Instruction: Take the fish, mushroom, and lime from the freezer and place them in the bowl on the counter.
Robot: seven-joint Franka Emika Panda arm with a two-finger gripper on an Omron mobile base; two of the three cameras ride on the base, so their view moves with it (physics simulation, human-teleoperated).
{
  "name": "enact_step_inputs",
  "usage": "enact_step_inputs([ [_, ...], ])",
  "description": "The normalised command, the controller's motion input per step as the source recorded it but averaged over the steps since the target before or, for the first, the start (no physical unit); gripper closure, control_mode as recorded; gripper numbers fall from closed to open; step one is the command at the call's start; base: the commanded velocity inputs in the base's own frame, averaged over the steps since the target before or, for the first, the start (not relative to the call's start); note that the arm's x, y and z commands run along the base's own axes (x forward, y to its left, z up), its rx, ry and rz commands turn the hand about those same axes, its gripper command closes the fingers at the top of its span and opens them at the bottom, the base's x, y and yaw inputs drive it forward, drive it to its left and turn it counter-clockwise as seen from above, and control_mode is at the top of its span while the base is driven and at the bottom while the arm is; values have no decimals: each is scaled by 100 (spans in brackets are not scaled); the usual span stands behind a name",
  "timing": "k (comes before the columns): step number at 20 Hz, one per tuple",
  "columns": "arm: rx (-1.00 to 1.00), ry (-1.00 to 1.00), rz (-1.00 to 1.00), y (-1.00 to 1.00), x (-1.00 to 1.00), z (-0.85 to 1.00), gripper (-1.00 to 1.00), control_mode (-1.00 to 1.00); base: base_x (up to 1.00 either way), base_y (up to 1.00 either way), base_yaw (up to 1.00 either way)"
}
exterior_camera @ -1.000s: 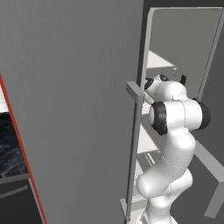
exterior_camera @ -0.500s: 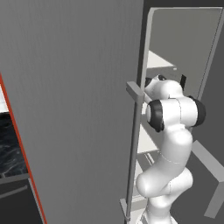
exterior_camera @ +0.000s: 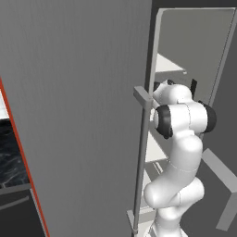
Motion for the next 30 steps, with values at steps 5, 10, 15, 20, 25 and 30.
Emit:
enact_step_inputs([
  [5,-2,6,7,30,-18,-98,100,-100,0,0,0],
  [10,0,8,11,16,-21,-100,100,-100,0,0,0],
  [15,0,-16,6,15,-87,-68,100,-100,0,0,0],
  [20,-1,-28,1,37,-95,-46,100,-100,0,0,0],
  [25,0,-13,0,11,-73,-3,100,-100,0,0,0],
  [30,0,-6,0,0,-64,25,100,-100,0,0,0],
])
